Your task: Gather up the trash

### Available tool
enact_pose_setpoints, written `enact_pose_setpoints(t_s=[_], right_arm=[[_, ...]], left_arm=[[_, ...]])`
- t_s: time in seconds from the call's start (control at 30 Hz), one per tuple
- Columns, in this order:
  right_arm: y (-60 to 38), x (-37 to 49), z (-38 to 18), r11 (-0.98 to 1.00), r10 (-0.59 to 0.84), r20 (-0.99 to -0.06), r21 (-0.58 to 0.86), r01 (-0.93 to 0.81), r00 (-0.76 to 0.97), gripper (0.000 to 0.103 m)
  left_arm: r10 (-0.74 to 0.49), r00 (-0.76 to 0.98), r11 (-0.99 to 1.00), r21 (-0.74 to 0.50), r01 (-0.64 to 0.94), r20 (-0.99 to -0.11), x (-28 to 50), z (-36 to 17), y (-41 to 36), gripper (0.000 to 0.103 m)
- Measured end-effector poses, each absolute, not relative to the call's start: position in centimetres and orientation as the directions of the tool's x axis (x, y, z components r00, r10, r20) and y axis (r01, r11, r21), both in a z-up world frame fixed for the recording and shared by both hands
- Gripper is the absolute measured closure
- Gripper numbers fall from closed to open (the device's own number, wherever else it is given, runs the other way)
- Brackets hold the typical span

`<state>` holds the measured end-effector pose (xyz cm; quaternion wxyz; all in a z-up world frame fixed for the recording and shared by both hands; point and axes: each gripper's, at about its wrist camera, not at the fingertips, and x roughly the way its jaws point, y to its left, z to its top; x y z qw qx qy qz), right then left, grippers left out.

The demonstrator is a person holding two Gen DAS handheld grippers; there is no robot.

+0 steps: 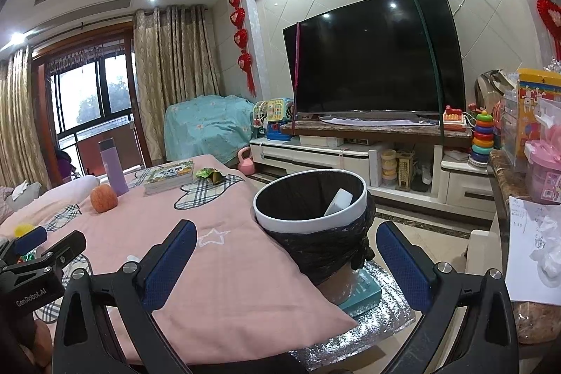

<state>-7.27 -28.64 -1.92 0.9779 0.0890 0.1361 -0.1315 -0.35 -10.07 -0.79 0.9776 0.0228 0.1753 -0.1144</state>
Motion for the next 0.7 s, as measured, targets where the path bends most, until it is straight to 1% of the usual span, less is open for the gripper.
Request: enact_pose_setpoints(t_s=[0.7], right_arm=[[-28.47, -7.30, -1.94, 0.952, -0.220, -0.289, 0.147, 0.270, 0.932, 0.000]], left_arm=[[-0.217, 0.911, 0.972, 0.012, 0.236, -0.350, -0.41, -0.92, -10.28, 0.000]])
